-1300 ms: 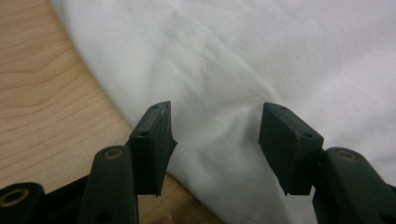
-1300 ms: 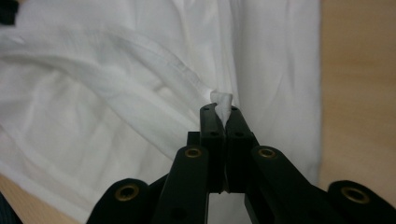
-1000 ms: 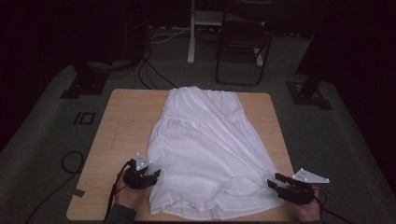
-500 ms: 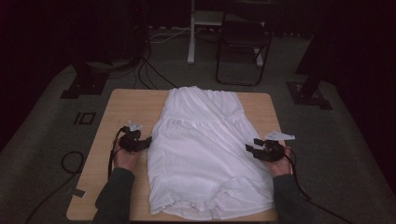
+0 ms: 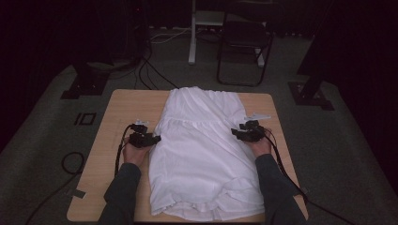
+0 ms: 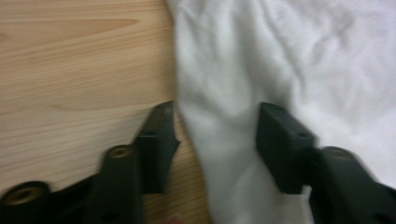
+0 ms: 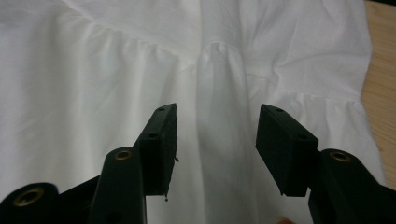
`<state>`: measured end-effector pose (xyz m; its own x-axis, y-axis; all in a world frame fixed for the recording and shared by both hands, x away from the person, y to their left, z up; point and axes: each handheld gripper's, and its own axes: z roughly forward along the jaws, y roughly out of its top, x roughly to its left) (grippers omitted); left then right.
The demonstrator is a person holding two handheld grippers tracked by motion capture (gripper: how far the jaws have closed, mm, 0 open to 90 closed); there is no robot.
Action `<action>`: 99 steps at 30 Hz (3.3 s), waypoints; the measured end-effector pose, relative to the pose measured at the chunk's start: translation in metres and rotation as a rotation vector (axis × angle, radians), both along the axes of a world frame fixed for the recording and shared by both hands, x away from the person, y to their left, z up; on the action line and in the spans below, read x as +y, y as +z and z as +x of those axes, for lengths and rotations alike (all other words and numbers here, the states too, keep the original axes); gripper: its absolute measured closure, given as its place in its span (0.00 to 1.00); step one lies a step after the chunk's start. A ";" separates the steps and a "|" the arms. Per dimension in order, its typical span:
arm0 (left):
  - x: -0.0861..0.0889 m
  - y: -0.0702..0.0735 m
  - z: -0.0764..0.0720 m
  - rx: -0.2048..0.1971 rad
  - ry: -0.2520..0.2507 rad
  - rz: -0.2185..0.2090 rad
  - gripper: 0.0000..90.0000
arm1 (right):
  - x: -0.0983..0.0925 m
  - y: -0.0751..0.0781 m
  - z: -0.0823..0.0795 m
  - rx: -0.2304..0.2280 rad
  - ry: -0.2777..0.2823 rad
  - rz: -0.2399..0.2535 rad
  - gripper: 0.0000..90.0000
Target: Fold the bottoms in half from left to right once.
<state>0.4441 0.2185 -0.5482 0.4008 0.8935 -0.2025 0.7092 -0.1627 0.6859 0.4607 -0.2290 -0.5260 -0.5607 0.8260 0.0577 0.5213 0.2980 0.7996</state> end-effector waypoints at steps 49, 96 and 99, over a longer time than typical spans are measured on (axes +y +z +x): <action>-0.003 -0.006 -0.111 -0.091 -0.129 0.157 0.99 | -0.061 -0.042 -0.097 0.096 -0.193 0.034 0.99; -0.032 0.030 -0.065 -0.162 -0.107 0.061 0.49 | -0.019 0.025 -0.052 -0.137 -0.180 -0.003 0.99; -0.042 0.031 -0.056 -0.157 -0.110 0.068 0.46 | -0.027 0.009 -0.042 -0.069 -0.211 -0.048 0.99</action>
<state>0.3880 0.1764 -0.5172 0.5185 0.8522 -0.0706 0.5701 -0.2830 0.7713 0.4185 -0.2556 -0.5168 -0.3760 0.9265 -0.0173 0.5207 0.2266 0.8231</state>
